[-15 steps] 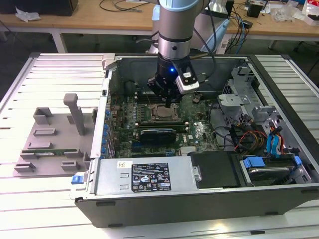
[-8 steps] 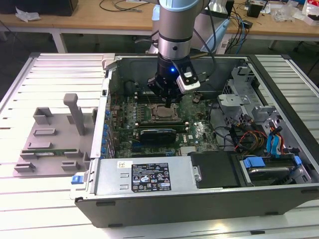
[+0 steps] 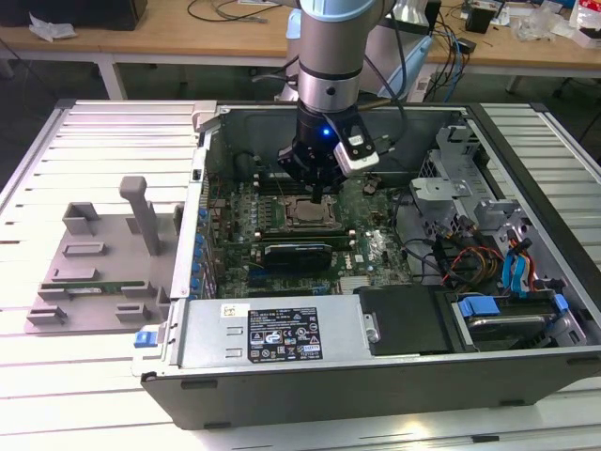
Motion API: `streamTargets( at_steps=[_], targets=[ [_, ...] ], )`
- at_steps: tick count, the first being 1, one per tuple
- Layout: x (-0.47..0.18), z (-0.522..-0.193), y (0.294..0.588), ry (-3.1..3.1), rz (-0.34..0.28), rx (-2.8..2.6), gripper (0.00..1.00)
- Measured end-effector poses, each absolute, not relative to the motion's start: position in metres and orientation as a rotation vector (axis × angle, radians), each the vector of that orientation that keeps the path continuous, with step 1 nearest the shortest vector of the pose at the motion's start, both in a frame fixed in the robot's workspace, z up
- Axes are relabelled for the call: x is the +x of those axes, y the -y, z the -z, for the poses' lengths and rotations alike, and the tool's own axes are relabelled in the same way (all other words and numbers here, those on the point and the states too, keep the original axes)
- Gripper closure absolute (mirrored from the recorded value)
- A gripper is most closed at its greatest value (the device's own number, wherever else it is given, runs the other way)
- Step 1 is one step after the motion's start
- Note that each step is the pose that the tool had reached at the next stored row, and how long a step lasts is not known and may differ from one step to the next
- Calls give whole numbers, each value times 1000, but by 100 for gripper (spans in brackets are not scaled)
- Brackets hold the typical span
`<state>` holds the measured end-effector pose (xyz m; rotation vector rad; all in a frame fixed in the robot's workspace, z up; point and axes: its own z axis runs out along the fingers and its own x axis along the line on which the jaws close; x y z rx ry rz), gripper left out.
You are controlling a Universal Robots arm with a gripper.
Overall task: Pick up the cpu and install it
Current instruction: 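Install the first cpu locking lever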
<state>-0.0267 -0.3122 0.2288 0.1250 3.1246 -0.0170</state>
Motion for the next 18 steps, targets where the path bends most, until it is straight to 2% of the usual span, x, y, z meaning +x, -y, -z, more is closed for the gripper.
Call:
streamTargets(
  at_steps=[18],
  targets=[
    [-27,-229,312,-3127,16,4,89]
  ],
)
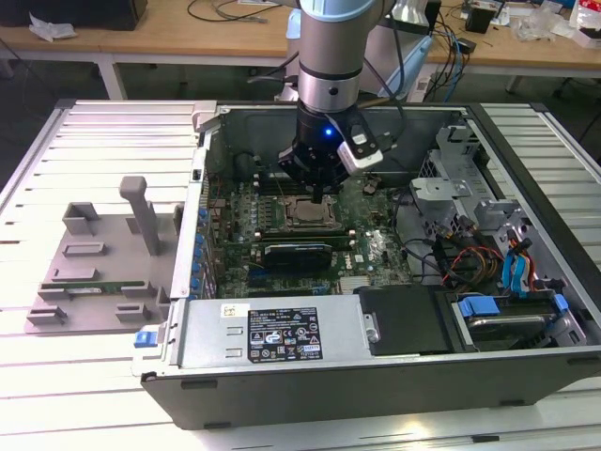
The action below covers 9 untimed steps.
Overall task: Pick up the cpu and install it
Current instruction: 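Install the first cpu locking lever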
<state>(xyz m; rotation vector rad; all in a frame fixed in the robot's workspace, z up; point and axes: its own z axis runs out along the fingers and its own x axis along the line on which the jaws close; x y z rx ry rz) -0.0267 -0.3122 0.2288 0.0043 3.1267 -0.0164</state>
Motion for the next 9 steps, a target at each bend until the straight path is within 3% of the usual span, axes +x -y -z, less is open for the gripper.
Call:
streamTargets(
  at_steps=[9],
  targets=[
    [-29,-229,312,-3127,16,-23,89]
  ],
)
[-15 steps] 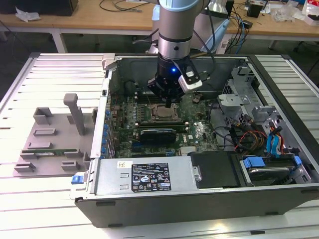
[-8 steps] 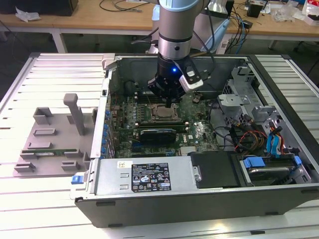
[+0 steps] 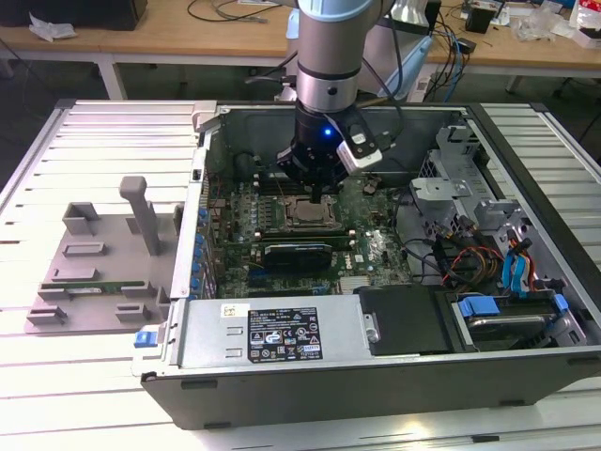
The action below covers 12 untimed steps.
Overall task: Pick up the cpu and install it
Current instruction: 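Install the first cpu locking lever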
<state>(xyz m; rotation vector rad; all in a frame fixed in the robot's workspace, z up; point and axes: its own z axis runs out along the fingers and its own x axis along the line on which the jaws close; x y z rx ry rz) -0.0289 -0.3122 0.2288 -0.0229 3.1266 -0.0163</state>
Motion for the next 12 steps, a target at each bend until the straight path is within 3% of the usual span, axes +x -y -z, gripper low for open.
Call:
streamTargets(
  at_steps=[12],
  targets=[
    [-44,-229,312,-3127,16,-23,89]
  ],
)
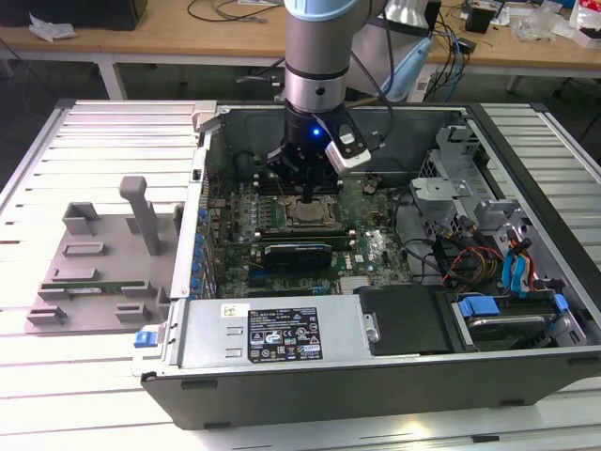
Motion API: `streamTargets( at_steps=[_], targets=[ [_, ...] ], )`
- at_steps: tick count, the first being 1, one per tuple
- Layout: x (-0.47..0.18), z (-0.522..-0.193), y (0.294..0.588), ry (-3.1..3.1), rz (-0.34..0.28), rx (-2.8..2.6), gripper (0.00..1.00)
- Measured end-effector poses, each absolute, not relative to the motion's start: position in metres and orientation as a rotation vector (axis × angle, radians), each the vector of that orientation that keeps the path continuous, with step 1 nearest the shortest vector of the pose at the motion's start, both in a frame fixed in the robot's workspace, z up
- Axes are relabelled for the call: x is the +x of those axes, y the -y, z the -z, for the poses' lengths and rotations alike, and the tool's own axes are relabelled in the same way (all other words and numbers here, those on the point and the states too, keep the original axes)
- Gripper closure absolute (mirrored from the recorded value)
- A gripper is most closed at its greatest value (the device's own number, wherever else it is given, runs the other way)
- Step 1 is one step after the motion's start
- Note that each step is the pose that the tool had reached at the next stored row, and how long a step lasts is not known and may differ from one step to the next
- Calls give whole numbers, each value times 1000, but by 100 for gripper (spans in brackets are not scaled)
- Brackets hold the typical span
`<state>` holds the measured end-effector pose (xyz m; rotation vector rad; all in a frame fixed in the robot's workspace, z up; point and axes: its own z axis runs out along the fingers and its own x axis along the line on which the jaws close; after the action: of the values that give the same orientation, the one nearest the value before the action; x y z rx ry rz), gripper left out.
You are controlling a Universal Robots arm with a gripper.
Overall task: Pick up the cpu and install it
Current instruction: 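Install the first cpu locking lever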
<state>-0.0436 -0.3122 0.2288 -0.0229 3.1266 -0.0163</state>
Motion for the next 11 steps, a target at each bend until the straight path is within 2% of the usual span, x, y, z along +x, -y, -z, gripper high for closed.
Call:
streamTargets(
  at_steps=[11],
  targets=[
    [-56,-229,312,-3127,16,-23,89]
  ],
)
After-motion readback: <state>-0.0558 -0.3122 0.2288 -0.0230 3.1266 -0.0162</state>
